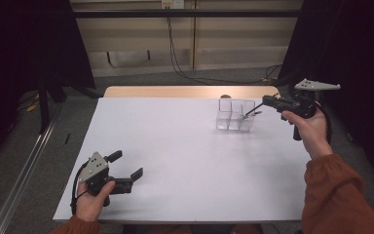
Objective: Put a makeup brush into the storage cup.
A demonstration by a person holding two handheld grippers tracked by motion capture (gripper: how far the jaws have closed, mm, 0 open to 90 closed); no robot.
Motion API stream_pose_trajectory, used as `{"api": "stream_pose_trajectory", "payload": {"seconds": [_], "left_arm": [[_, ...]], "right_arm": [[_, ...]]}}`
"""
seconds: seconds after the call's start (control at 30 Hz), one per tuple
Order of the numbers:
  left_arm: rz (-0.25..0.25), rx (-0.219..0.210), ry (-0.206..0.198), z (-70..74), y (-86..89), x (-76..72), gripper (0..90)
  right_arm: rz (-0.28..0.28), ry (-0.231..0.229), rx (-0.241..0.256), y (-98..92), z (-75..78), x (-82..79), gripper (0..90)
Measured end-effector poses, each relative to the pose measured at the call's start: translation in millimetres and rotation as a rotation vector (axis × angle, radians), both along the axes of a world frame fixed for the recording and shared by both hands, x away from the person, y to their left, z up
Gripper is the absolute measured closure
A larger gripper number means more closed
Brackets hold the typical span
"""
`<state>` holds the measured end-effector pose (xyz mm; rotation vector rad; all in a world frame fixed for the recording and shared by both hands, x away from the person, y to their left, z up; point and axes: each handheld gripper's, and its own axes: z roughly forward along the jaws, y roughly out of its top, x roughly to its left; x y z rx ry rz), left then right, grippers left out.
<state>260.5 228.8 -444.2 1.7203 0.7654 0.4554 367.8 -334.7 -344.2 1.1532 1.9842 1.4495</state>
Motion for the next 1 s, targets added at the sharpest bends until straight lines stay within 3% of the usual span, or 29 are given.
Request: {"api": "stream_pose_trajectory", "payload": {"seconds": [0.2, 0.47, 1.0], "left_arm": [[-0.002, 0.006, -0.008, 0.5, -0.1, -0.5, 2.6], [0.001, 0.006, -0.01, 0.6, 0.1, -0.2, 2.6], [-0.005, 0.011, -0.01, 0.7, 0.0, 0.0, 2.6]], "right_arm": [[-0.017, 0.01, -0.047, 2.9, -2.4, 11.3, 86.3], [-0.033, 0.025, -0.068, 3.2, -7.5, 21.8, 86.3], [-0.012, 0.088, -0.114, 13.7, -16.4, 36.5, 86.3]]}}
